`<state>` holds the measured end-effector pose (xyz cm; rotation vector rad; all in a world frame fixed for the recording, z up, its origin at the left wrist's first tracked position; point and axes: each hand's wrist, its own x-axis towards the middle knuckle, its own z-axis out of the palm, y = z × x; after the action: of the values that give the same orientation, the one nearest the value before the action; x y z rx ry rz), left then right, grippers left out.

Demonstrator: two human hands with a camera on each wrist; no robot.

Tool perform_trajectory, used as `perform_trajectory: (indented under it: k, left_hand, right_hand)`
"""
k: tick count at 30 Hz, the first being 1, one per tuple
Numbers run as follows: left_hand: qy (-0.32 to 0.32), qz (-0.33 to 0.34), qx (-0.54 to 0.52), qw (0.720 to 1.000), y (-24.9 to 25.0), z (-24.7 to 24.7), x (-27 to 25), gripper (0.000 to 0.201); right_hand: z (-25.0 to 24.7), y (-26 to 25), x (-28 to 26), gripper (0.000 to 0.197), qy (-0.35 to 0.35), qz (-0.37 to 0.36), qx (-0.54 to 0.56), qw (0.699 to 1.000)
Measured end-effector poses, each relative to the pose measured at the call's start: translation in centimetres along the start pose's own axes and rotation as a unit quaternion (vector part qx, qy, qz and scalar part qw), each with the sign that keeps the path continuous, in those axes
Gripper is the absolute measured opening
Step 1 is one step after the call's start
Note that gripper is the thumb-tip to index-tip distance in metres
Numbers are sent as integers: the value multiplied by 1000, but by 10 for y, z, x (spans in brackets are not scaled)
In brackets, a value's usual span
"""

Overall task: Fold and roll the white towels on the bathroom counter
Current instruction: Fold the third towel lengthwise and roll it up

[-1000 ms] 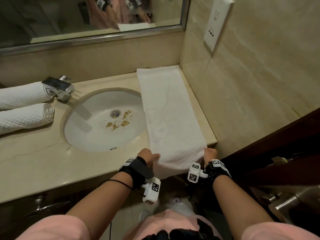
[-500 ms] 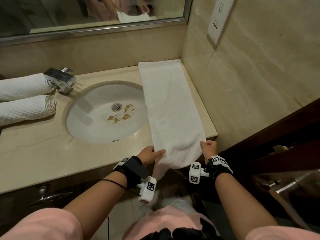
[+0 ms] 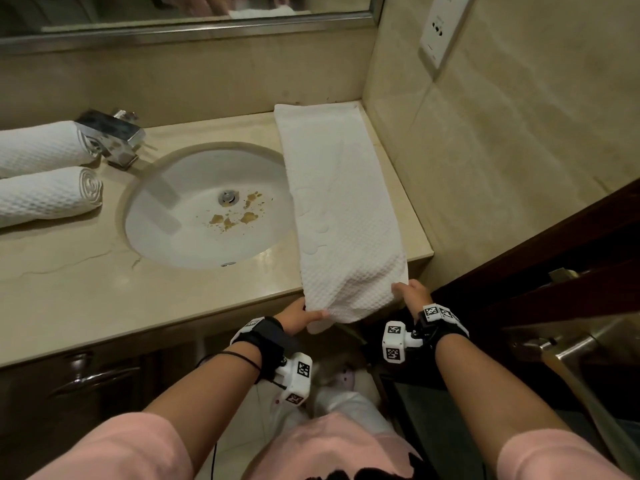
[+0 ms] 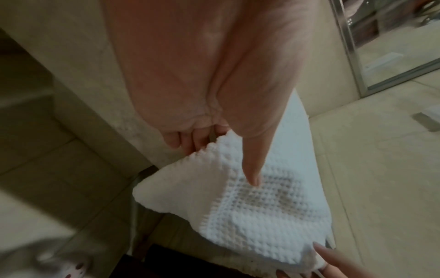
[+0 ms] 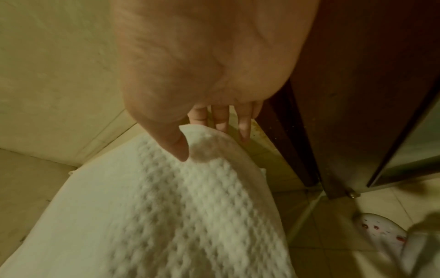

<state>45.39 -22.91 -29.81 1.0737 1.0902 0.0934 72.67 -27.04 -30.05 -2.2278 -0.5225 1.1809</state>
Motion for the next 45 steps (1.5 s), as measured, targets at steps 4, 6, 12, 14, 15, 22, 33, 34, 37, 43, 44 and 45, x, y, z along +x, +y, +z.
perform_trajectory:
  k: [4, 6, 12, 14, 15, 22, 33, 34, 37, 43, 44, 45]
  left_hand:
    - [18, -22, 0, 1000, -12, 2, 6, 55]
    - [43, -38, -9, 998, -16, 5, 9, 52]
    - [-20, -51, -147, 988, -21, 21, -3, 71]
    - [-21, -53, -175, 983, -20, 29, -7, 50]
    - [-19, -55, -188, 980, -20, 32, -9, 43]
    - [-49, -89, -284, 954, -7, 41, -27, 30]
    - [-60, -156, -320, 933, 21, 34, -52, 38]
    - [-64, -160, -326, 929, 24, 34, -54, 40]
    - [-71, -169, -334, 925, 29, 32, -60, 40]
    - [-84, -182, -336, 920, 33, 33, -62, 33]
    - [-85, -182, -331, 922, 35, 33, -64, 33]
    - [-89, -183, -328, 923, 37, 34, -67, 32]
  right_hand:
    - [1, 12, -16, 19, 24, -26, 29, 999]
    - [-1, 13, -25, 19, 39, -45, 45, 997]
    - [-11, 9, -52, 6, 24, -111, 106, 988]
    - [-13, 8, -57, 4, 15, -102, 116, 988]
    - [-13, 8, -59, 3, 9, -90, 124, 988]
    - [-15, 7, -76, 9, -39, -29, 130, 990]
    - [-29, 0, -112, 11, -76, -9, 152, 985]
    - [-29, 1, -116, 12, -80, -7, 157, 984]
    - [-32, 4, -122, 18, -82, -8, 154, 985]
    - [-37, 12, -128, 17, -91, -1, 152, 984]
    - [-38, 14, -128, 16, -94, 1, 155, 984]
    - [-39, 16, -128, 15, -97, 4, 152, 984]
